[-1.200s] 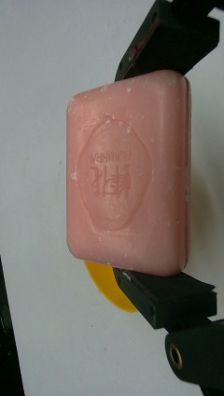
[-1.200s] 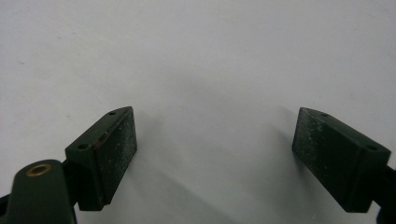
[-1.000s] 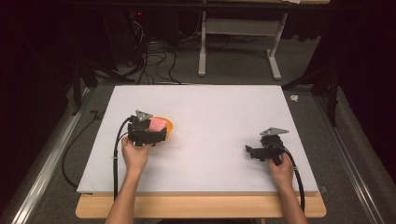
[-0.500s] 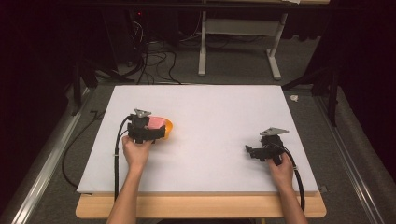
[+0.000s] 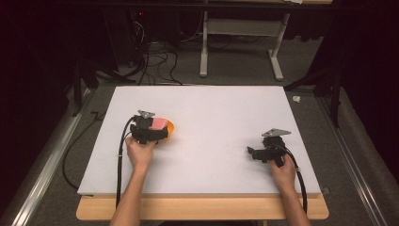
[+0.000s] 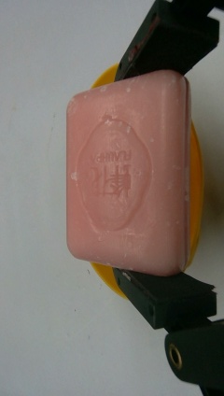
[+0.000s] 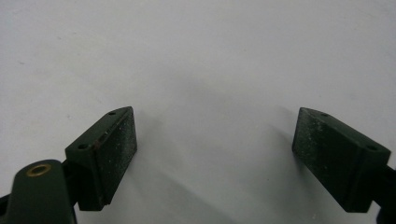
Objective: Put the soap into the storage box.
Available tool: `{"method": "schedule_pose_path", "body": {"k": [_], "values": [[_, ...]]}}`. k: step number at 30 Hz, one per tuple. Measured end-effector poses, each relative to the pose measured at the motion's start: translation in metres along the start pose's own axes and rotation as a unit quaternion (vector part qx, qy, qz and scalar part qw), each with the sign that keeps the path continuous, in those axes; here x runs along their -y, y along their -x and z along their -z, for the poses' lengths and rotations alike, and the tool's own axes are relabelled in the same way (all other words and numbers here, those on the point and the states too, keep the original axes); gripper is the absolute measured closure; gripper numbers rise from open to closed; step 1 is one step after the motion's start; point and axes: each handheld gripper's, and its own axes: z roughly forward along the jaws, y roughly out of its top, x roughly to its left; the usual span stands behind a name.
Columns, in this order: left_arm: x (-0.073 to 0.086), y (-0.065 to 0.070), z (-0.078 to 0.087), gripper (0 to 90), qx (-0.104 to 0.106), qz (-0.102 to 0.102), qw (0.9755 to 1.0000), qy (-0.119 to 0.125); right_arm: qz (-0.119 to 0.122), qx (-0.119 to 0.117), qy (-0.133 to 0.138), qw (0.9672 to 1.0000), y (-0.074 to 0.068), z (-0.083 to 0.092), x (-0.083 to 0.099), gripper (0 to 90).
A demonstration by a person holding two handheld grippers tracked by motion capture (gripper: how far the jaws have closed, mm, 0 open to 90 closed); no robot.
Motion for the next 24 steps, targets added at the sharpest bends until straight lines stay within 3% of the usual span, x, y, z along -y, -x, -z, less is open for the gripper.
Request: {"method": "schedule_pose_path", "body": {"k": [24], "values": [[-0.0003, 0.0009, -0.0066, 13.5, -0.013, 0.023, 0.9993, -0.026, 0.000, 0.001, 0.001, 1.0000, -0.0001, -0.0001, 0.0000, 14.5]]}}
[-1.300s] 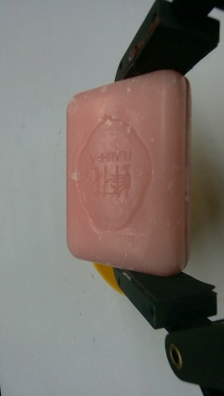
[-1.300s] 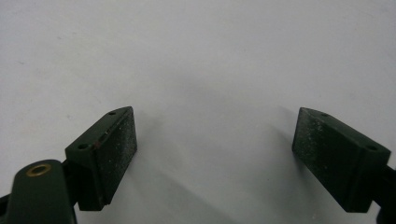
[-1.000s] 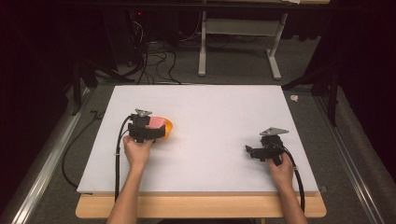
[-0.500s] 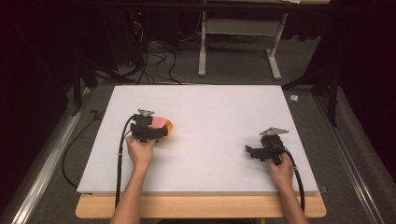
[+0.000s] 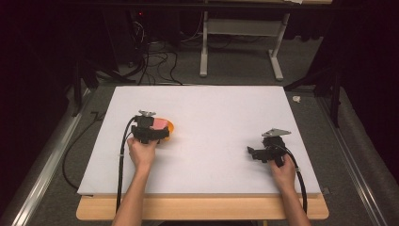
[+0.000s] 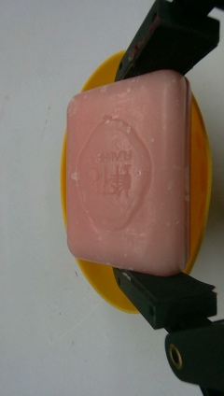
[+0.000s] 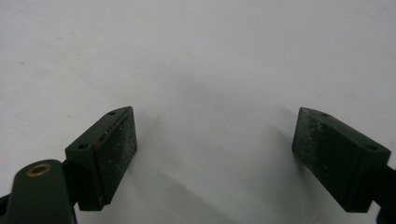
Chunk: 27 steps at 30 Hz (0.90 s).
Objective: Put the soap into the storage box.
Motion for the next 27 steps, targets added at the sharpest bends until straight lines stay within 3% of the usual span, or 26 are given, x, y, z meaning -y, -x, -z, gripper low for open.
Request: {"method": "schedule_pose_path", "body": {"k": [14, 17, 19, 27], "values": [[-0.001, 0.002, -0.002, 13.6, 0.008, 0.012, 0.9998, 0.016, 0.000, 0.000, 0.000, 1.0000, 0.000, 0.000, 0.000, 14.6], [-0.002, 0.001, 0.001, 14.0, 0.002, 0.019, 0.9993, 0.031, 0.000, 0.000, 0.000, 1.0000, 0.000, 0.000, 0.000, 14.5], [-0.003, 0.000, 0.005, 14.5, 0.013, 0.023, 0.9987, 0.044, 0.000, 0.000, 0.000, 1.0000, 0.000, 0.000, 0.000, 14.5], [-0.003, 0.002, 0.021, 14.8, 0.031, 0.007, 0.9971, 0.069, 0.000, 0.000, 0.000, 1.0000, 0.000, 0.000, 0.000, 14.5]]}}
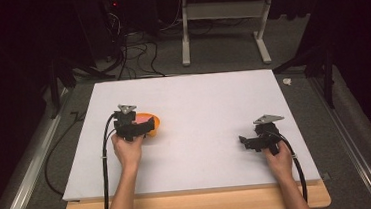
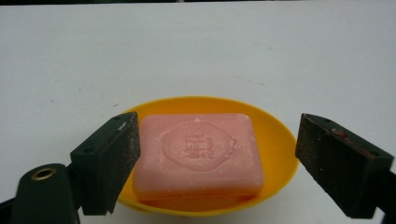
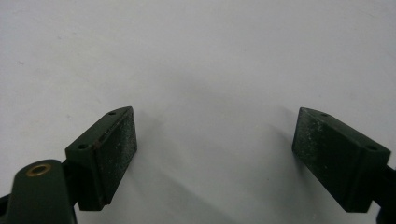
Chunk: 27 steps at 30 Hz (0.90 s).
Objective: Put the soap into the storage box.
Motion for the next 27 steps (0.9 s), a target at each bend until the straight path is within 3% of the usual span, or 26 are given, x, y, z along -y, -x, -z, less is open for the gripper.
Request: {"method": "schedule_pose_path", "body": {"k": [13, 27], "values": [[0.000, 0.008, 0.017, 15.5, 0.027, -0.031, 0.9990, 0.016, 0.001, 0.000, 0.000, 1.0000, 0.000, 0.000, 0.000, 14.5], [0.001, 0.021, 0.038, 15.7, 0.063, -0.058, 0.9959, 0.029, 0.001, 0.000, 0.000, 1.0000, 0.000, 0.000, 0.000, 14.6]]}}
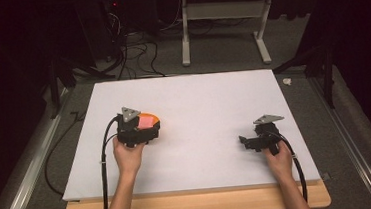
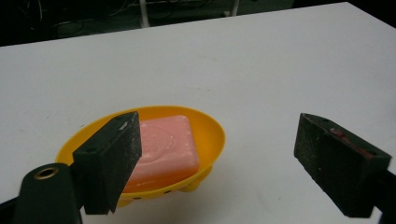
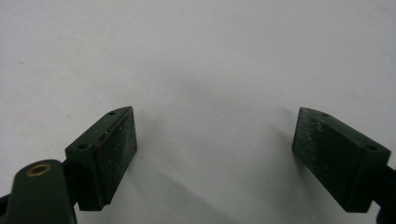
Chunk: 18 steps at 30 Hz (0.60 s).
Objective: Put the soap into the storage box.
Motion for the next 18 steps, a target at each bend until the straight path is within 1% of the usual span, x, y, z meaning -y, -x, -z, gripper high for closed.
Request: {"method": "schedule_pose_path", "body": {"k": [1, 6, 10, 18], "values": [[0.000, 0.002, 0.003, 15.7, 0.005, -0.001, 1.0000, 0.000, 0.000, 0.000, 0.000, 1.0000, 0.000, 0.000, 0.000, 14.6], [0.001, 0.007, 0.008, 15.6, 0.007, -0.014, 0.9999, 0.002, 0.001, 0.000, 0.000, 1.0000, 0.000, 0.000, 0.000, 14.6], [0.002, 0.013, 0.012, 15.6, 0.012, -0.029, 0.9995, 0.001, 0.001, 0.000, 0.000, 1.0000, 0.000, 0.000, 0.000, 14.6], [0.006, 0.016, 0.016, 15.7, 0.031, -0.027, 0.9991, 0.004, 0.000, 0.000, 0.000, 1.0000, 0.000, 0.000, 0.000, 14.6]]}}
